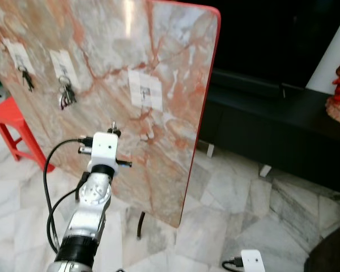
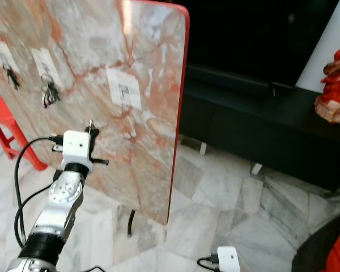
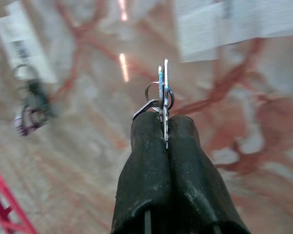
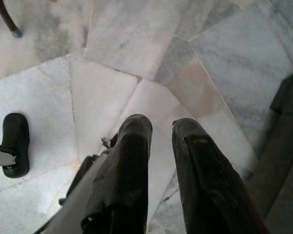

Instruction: Hang keys on a hook

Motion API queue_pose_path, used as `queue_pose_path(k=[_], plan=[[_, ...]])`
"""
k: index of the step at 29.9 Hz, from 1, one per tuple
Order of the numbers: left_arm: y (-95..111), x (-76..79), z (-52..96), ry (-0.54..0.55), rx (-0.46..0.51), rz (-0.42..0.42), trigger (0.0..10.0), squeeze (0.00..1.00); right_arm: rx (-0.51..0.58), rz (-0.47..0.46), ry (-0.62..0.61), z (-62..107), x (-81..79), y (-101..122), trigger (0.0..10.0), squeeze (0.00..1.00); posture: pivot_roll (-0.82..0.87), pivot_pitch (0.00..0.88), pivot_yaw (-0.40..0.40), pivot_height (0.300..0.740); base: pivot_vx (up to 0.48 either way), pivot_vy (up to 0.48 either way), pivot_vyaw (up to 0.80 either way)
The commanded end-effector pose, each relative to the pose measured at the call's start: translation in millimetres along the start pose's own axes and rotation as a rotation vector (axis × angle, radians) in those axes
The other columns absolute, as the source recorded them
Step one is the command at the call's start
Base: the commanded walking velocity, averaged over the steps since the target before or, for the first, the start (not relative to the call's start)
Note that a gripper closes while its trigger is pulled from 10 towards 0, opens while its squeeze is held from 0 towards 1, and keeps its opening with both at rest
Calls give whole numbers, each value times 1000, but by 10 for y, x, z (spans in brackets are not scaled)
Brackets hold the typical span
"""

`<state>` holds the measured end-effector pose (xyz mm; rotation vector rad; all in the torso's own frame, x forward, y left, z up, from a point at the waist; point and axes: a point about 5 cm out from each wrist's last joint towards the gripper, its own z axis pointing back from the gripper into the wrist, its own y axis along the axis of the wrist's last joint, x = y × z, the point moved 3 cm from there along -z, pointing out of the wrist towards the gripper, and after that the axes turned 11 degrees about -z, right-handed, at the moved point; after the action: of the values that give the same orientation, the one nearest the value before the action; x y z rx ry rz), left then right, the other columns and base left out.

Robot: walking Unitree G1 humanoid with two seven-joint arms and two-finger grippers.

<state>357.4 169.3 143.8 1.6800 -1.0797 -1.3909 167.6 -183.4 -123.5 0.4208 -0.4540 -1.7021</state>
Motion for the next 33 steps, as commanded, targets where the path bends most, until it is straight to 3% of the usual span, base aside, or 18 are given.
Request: queue_pose_path(k=[1,28,33], plan=[[98,18,-24,-4,32,-2,10000,0,-4,-8,-11,6,36,-26,10000,0,6,0,-50,740,0,0,0],[150,106,-17,-50,64,21,10000,0,-8,-3,-15,6,48,-25,10000,0,5,0,-53,740,0,0,0],[168,121,-23,-53,69,24,10000,0,-7,-3,-15,6,46,-24,10000,0,3,0,-53,740,251,0,0]])
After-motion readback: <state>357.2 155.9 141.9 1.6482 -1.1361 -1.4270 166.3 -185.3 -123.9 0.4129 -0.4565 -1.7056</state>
